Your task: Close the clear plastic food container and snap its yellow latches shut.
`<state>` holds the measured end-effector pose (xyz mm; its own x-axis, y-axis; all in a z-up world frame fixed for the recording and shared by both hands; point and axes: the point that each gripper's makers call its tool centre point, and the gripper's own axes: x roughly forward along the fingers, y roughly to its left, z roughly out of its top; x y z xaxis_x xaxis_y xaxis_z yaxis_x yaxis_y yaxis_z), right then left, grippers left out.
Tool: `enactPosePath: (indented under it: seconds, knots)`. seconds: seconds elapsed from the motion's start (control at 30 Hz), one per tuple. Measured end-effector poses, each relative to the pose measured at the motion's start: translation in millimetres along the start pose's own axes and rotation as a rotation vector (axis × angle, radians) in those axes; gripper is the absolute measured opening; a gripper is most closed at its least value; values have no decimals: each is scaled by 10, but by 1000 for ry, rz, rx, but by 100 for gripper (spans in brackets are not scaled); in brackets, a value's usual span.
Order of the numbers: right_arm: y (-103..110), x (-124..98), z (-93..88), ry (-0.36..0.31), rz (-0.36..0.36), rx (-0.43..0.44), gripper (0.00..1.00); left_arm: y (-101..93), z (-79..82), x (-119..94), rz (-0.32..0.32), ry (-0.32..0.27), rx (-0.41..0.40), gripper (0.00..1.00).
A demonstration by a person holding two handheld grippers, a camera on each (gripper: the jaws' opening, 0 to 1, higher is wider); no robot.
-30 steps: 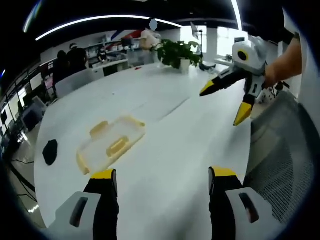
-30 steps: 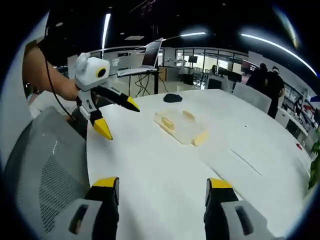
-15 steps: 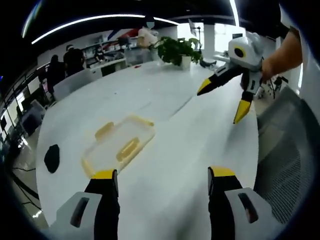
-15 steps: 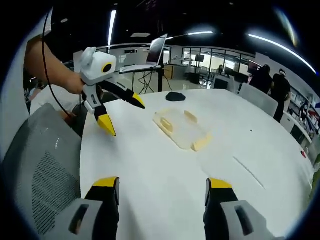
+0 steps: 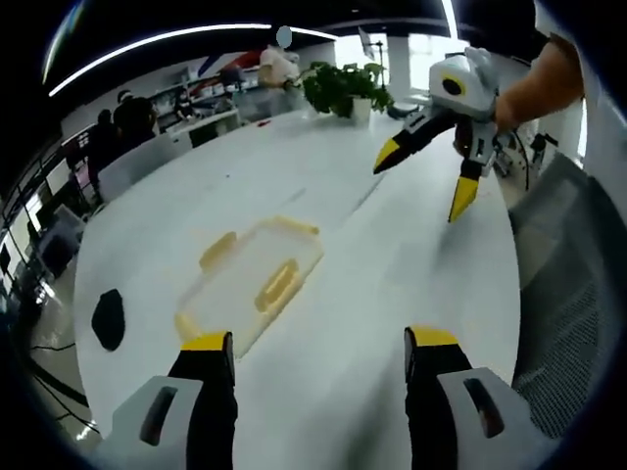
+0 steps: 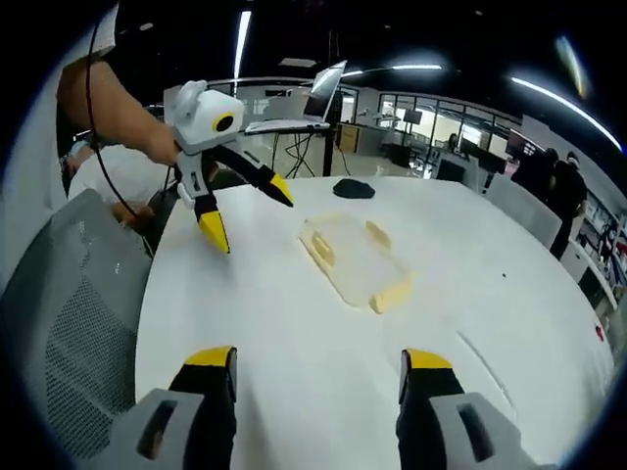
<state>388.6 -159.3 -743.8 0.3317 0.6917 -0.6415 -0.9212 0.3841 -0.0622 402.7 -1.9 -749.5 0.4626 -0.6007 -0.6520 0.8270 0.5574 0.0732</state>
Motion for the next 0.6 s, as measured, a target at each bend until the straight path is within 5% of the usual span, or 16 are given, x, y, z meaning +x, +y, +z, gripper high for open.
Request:
enactPosePath:
  seconds: [0.6]
  knots:
    - [-291,242,49,28,67,-96,65,377,-154,82,-15,49,70,66]
